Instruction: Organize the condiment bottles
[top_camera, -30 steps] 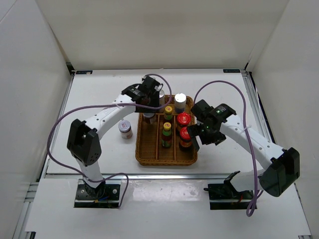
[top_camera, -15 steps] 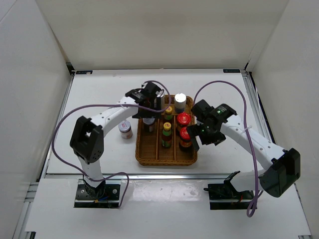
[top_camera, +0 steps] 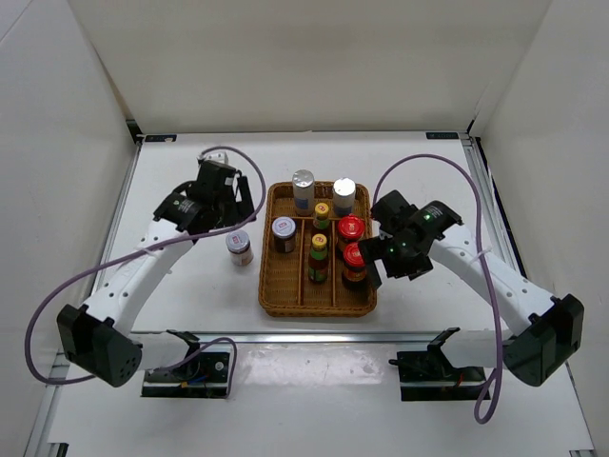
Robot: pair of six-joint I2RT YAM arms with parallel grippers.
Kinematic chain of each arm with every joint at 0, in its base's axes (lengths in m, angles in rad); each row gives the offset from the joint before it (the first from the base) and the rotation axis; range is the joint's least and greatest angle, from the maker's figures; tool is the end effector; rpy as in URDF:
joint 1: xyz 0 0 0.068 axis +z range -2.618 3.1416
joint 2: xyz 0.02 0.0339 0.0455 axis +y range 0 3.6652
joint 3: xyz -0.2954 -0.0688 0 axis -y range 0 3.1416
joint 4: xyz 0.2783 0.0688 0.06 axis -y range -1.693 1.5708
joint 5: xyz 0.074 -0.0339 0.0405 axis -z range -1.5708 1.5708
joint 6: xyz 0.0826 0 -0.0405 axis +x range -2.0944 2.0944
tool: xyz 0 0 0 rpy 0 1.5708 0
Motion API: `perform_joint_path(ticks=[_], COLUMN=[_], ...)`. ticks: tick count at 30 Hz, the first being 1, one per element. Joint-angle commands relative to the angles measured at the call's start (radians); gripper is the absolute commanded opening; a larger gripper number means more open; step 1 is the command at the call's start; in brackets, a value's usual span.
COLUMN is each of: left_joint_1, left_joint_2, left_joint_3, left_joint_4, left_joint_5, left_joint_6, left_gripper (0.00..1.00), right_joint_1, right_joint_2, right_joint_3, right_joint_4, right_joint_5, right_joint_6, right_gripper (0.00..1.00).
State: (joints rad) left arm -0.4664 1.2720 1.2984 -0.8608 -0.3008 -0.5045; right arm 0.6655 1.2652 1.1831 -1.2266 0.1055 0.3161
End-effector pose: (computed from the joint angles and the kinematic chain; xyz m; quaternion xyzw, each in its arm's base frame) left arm 0.2900 -0.1186 0.3499 -0.0715 0.9213 -0.0424 0.3800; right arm 0.2051 0.1499 0.2814 -0.1653 0.9762 0.0154 0.1397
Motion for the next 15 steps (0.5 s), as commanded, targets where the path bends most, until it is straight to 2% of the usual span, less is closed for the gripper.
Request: perform_joint_path(ticks=[1,3,5,10,15], left_joint_1=[0.035,0.035,0.046,0.046,0.055], left_joint_2=[0.003,0.015,0.030,0.072,0.118], left_joint_3=[-0.108,-0.128,-0.137,-0.179,-0.197], left_joint_4=[-0.023,-0.023,-0.001,0.066,0.075], left_joint_5=[0.066,0.080,0.080,0.153,0.166], left_joint_6=[0.026,0.035,0.044,0.043,0.021], left_gripper=[1.00,1.00,1.00,1.00,1.00], right_joint_1=[-0.010,-0.020,-0.020,-0.020,-0.020], right_joint_2=[-0.050,-0.059,-0.041,-0.036,-0.096], right_joint_3=[-0.014,-0.014,0.035,0.035,-0.028], right_joint_4=[0.021,0.049,0.003,-0.007,0.016], right_joint_5=[-0.145,-0.155,-0.130,-0.151,-0.139], right_joint_6=[-0.037,-0.048,-0.017,0.012,0.012], right_gripper=[1.00,1.00,1.00,1.00,1.00])
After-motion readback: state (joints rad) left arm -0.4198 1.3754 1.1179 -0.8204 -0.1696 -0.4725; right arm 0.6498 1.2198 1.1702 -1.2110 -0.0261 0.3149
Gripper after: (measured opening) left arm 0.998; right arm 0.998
